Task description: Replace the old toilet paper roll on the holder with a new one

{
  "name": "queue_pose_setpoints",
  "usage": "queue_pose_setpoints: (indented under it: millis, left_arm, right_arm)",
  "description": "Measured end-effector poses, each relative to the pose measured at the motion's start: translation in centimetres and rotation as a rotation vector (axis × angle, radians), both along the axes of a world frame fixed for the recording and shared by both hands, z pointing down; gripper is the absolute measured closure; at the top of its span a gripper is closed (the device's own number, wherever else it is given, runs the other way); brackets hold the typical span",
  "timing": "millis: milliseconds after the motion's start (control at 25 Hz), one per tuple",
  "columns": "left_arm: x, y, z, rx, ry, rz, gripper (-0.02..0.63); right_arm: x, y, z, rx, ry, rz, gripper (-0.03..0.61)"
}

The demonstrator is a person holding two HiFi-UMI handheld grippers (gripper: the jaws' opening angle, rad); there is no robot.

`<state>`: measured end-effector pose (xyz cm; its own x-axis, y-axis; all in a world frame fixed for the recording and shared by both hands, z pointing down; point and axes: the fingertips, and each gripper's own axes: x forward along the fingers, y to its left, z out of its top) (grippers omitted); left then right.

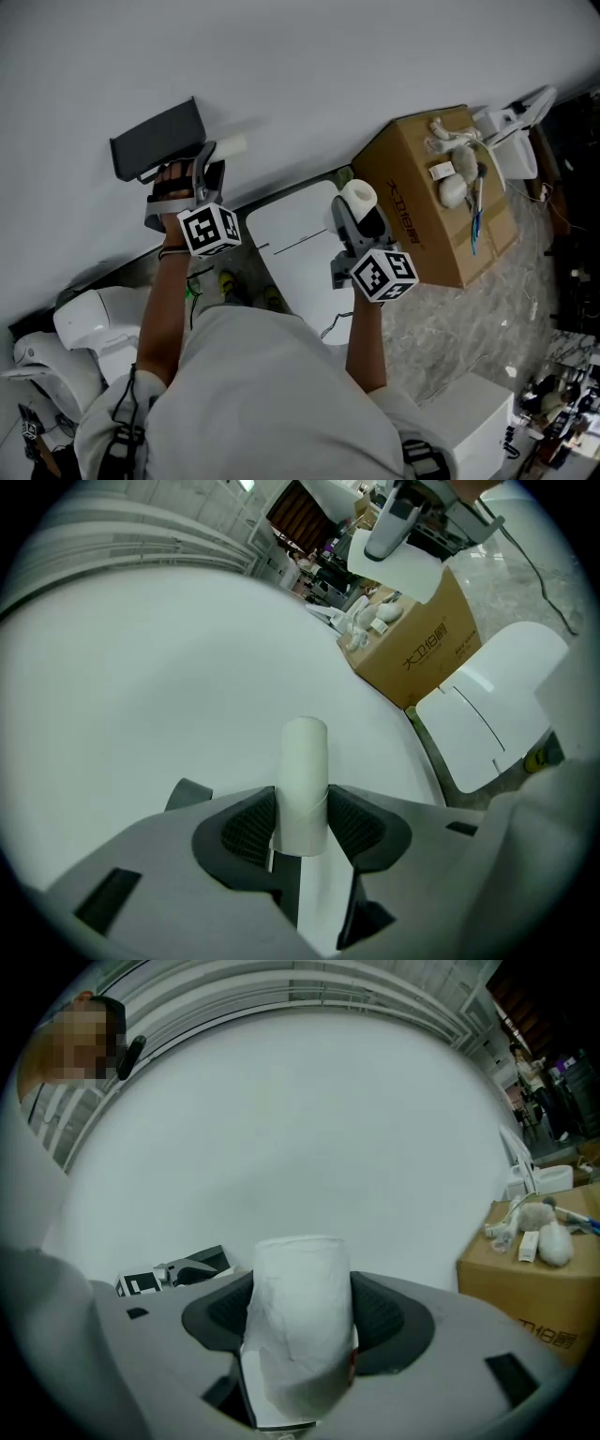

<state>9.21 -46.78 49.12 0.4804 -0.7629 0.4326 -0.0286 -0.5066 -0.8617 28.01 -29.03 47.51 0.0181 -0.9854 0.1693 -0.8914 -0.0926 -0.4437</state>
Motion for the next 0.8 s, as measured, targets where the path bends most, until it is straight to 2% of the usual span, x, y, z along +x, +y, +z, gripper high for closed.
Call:
queue_pose_setpoints:
  millis: [200, 320, 440, 600, 800]
  left_arm:
    - [3.0, 1.2, -0.7, 0.006, 0.031, 0.066, 0.417]
    - [4.8, 2.7, -1.3, -0.029, 0.091, 0.105, 0.417]
    - [5.8, 3.9, -2.0, -0.111, 0.186, 0.114, 0.417]
    - [5.7, 5.0, -3.5, -0.236, 0.375, 0.088, 0.417]
    - [3.9, 5.3, -5.2, -0.295, 0.534, 0.027, 0.419]
  right_arm:
    - [1.6, 2.1, 0.1, -0.010, 0.003, 0.057, 0.276]
    - [2.1, 2.9, 0.1, -0.009, 0.003, 0.074, 0.276]
    - [2.4, 3.2, -0.1, -0.008, 0.010, 0.075, 0.276]
    - [2.3, 3.2, -0.3, 0.005, 0.006, 0.057, 0.276]
    - [1.8, 2.8, -0.6, 0.021, 0.000, 0.014, 0.276]
